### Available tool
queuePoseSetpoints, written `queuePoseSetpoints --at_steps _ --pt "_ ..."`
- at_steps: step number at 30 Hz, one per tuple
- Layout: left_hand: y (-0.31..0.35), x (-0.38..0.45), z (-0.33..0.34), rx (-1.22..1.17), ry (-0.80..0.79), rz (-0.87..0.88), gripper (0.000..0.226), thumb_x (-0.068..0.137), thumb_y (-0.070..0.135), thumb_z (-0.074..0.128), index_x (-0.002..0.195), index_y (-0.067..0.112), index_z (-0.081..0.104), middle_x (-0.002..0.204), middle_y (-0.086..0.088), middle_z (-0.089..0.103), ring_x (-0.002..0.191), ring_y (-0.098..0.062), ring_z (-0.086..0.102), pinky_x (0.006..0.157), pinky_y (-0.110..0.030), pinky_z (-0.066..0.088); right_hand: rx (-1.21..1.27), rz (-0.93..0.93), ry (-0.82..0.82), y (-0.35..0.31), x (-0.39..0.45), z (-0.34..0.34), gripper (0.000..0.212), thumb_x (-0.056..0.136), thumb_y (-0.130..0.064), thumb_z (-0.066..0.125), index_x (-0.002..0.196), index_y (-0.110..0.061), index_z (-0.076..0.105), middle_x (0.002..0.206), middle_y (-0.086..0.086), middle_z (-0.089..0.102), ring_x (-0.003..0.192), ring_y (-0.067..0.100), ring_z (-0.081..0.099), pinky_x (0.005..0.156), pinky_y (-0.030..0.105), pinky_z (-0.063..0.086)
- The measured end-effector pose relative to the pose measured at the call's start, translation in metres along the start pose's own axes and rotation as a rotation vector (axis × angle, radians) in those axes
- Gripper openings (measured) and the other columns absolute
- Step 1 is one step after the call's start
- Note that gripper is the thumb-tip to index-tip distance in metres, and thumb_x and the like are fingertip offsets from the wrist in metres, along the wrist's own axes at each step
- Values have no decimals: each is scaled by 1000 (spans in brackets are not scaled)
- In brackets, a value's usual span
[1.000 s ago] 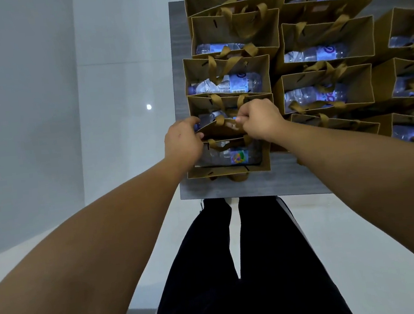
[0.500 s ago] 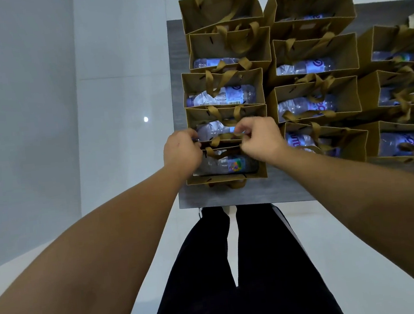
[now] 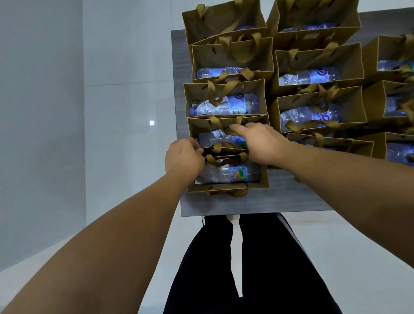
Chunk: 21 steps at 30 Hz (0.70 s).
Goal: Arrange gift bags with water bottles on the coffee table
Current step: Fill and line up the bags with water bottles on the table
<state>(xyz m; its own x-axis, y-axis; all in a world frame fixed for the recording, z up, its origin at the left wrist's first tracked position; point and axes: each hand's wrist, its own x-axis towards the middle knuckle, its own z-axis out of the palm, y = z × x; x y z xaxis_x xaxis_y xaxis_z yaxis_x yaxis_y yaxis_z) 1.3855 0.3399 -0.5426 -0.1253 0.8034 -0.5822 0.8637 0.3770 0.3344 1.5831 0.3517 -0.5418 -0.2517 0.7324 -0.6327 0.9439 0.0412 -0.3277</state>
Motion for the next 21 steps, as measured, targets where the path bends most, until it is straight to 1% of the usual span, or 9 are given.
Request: queuePoseSetpoints --at_steps 2,5,8,10,12,13,16,18,21 --pt "0 -1 -2 -21 -3 -8 18 99 18 61 114 16 71 97 -1 62 86 -16 56 77 -25 43 173 70 -42 -2 10 -1 75 86 -6 69 153 -20 38 141 12 53 125 32 54 99 40 53" --pt "3 -2 -6 -30 9 5 22 91 13 64 111 18 72 105 -2 65 89 -17 57 76 -25 43 473 162 -73 -12 18 -2 47 93 -11 61 139 -17 58 137 8 57 125 29 53 103 37 48" --pt "11 0 -11 -54 38 9 22 86 12 68 108 18 71 110 -1 61 93 -18 57 77 -25 45 681 177 -93 -22 15 -2 37 93 -25 68 129 -20 66 126 -1 62 120 20 56 103 36 46" --pt "18 3 -17 -63 53 -5 19 87 14 68 106 17 71 109 -2 61 92 -20 59 77 -26 46 647 129 -136 -28 7 -1 35 89 -32 75 120 -19 67 107 -6 64 104 15 60 91 33 51" --pt "28 8 -23 -39 96 -15 16 91 14 65 105 16 71 107 -4 61 89 -20 59 76 -27 47 520 99 -94 -30 4 2 25 85 -17 79 108 -18 69 94 -5 66 95 16 65 86 35 57" --pt "34 11 -25 -15 125 -8 16 92 14 63 106 15 71 107 -4 60 88 -20 58 76 -26 46 491 92 -50 -30 2 2 26 83 -7 77 105 -19 70 92 -3 66 94 17 66 86 38 58" --pt "50 20 -32 57 216 63 21 95 16 59 112 14 71 112 -6 61 95 -19 54 82 -27 48 457 49 58 -27 0 -8 38 77 2 71 108 -20 69 96 -1 66 94 19 64 82 39 58" --pt "62 29 -35 91 266 142 21 95 15 58 112 14 71 115 -6 62 100 -21 52 87 -33 50 441 37 132 -19 0 -16 42 77 -2 71 116 -18 67 107 3 65 103 21 61 88 39 55" --pt "82 43 -33 90 234 231 25 96 15 57 118 15 69 119 -6 62 107 -24 53 88 -34 49 396 44 159 -3 5 -24 42 80 -9 71 120 -15 64 115 6 63 109 25 59 92 36 50"
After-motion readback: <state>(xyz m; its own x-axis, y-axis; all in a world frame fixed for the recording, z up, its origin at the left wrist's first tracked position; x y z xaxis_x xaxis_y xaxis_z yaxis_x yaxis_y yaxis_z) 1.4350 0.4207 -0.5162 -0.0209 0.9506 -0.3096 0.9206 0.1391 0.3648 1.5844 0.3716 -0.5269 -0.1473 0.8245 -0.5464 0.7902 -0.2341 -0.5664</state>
